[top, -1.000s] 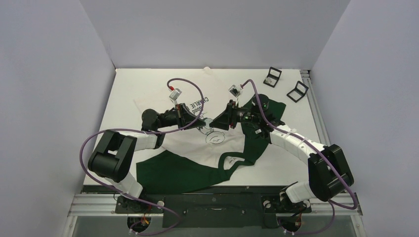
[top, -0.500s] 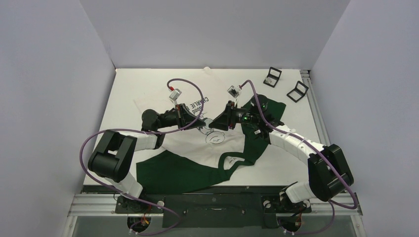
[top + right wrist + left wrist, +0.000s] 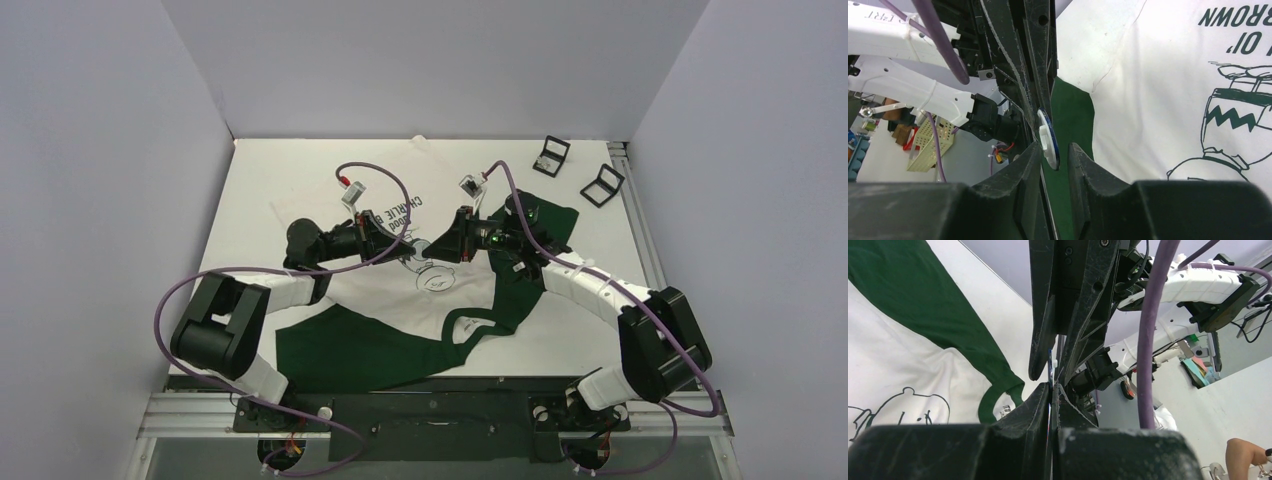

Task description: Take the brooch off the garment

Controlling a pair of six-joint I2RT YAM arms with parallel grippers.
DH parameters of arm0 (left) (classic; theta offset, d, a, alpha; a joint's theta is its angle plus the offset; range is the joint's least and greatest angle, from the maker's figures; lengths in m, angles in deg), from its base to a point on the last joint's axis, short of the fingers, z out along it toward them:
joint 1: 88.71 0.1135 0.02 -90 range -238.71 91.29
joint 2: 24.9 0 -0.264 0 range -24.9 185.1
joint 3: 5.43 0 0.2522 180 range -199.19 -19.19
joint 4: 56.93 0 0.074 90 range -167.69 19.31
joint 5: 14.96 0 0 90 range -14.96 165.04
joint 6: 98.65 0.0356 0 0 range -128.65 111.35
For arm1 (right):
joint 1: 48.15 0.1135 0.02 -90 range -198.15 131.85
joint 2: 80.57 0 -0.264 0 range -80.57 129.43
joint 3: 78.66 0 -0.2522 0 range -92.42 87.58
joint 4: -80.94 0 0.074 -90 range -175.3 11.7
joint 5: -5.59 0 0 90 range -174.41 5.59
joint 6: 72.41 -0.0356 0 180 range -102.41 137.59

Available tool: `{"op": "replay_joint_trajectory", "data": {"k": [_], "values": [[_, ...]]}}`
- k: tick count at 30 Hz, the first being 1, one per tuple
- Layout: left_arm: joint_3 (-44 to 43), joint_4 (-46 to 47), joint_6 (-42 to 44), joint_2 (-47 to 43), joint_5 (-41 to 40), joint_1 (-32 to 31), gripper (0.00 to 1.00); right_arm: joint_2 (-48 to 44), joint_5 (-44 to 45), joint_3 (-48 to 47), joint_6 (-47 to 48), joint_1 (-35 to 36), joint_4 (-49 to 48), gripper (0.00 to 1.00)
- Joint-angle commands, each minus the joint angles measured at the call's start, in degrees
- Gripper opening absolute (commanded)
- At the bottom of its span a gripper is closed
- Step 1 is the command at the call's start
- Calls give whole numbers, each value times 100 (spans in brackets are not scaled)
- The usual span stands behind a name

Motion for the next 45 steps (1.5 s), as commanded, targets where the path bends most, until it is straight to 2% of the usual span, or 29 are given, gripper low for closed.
{"op": "replay_joint_trajectory", "data": {"k": [1, 10, 32, 45], "values": [[-4, -370, 624, -417, -60, -122, 0, 44, 416, -136, -51, 18, -243, 21], [-22, -472, 732, -430, -56, -185, 0, 141, 617, -206, -173, 10, -156, 13], [-66, -492, 839, -392, 18, -314, 0, 350, 879, -697, 485, 139, 1004, 9], [-75, -542, 901, -385, 51, -367, 0, 455, 742, -792, 477, 188, 1056, 9]]}}
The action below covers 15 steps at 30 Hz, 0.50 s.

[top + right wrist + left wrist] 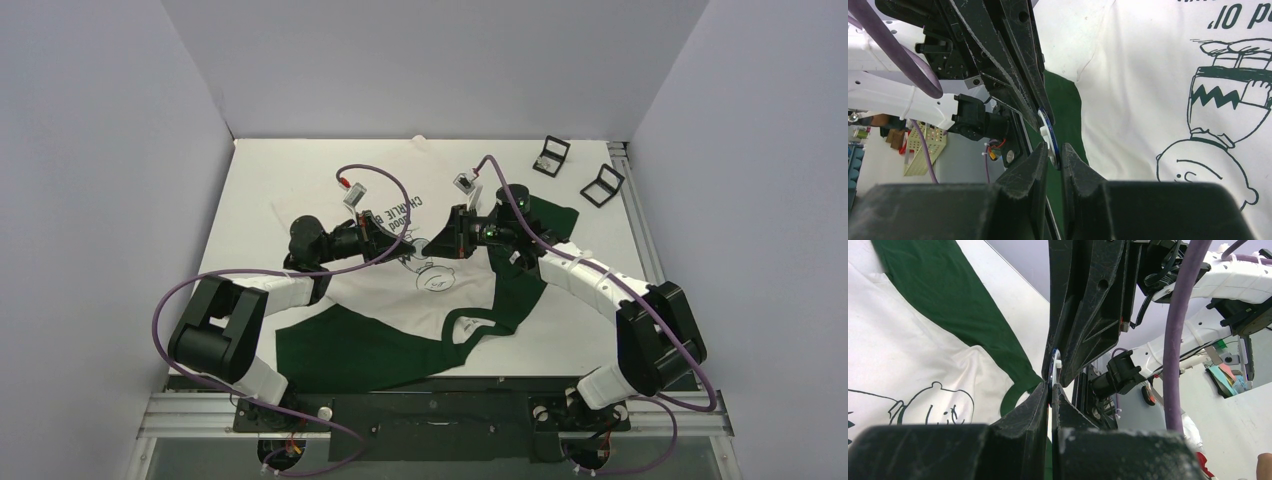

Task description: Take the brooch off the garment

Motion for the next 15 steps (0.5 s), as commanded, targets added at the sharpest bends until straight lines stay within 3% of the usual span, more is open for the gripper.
{"op": "replay_joint_trajectory", "data": {"k": [1, 15], "values": [[-77, 402, -32, -192, 410, -317, 0, 241, 381, -199, 95, 111, -250, 9], [-86, 284, 117, -201, 444, -361, 0, 407, 86, -118, -629, 17, -931, 9]]}}
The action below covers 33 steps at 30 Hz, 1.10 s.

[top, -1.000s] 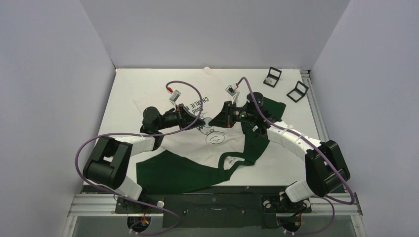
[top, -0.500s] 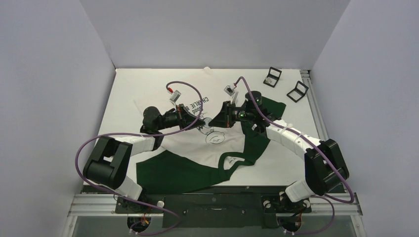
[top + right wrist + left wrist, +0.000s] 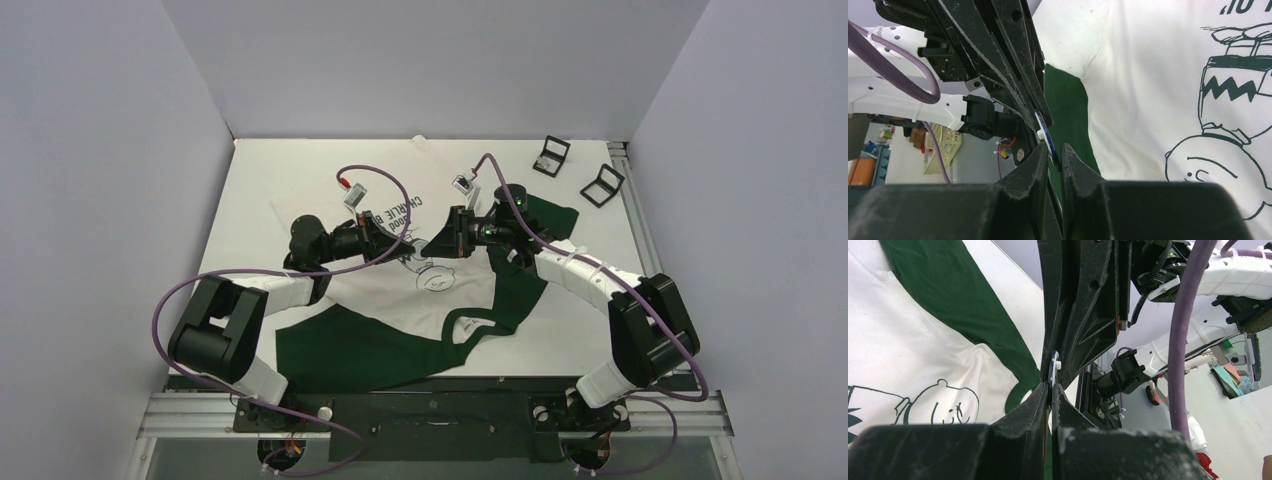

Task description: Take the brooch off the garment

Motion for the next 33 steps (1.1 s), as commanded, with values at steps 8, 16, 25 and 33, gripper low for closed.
{"op": "replay_joint_trajectory", "data": {"k": [8, 16, 25, 33], "values": [[-86, 460, -82, -209, 437, -370, 0, 137, 647, -104, -270, 42, -574, 7], [-61, 289, -62, -181, 255, -292, 0, -67, 987, 185, -438, -115, -942, 2], [19, 162, -109, -165, -94, -90, 0, -199, 956, 453, -667, -240, -1457, 1], [-5, 212, -199, -85, -40, -80, 0, -265, 433, 496, -833, -214, -1925, 14]]}}
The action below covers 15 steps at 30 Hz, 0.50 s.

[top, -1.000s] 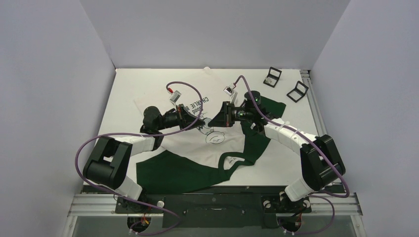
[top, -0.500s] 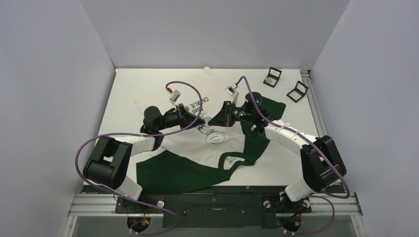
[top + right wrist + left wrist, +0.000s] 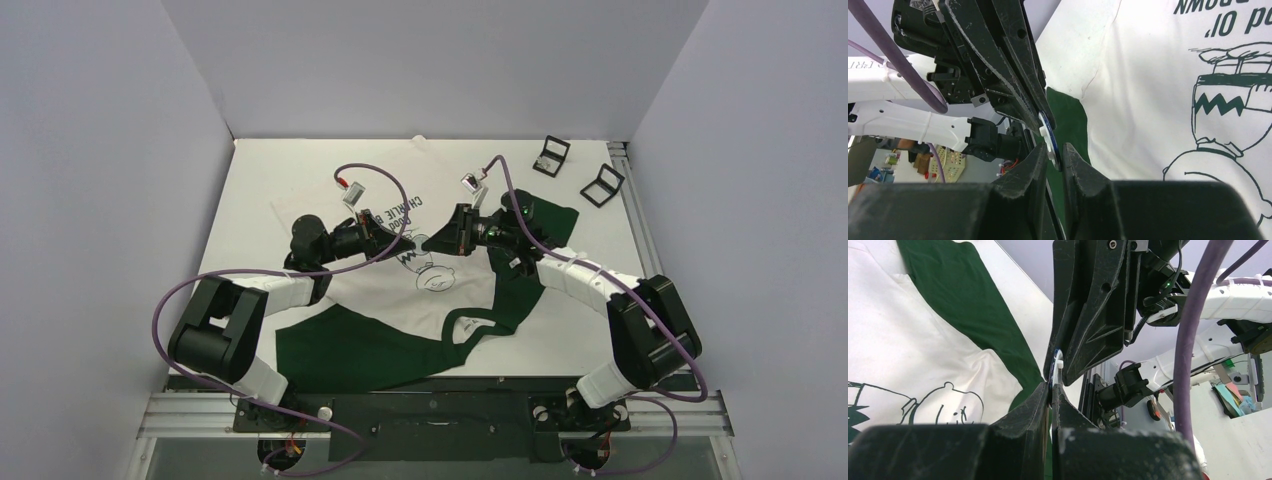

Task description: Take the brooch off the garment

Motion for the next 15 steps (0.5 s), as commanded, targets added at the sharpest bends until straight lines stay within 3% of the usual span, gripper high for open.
{"op": "replay_joint_trajectory", "data": {"k": [1, 5, 15], "values": [[-8, 385, -164, -79, 393, -78, 0, -244, 85, 40, -144, -83, -820, 16], [-28, 560, -339, -17, 475, -59, 0, -306, -98, 133, -348, -119, -1109, 26], [27, 1502, -1119, 305, 561, 82, 0, -408, -311, 278, -681, -237, -1460, 23]]}}
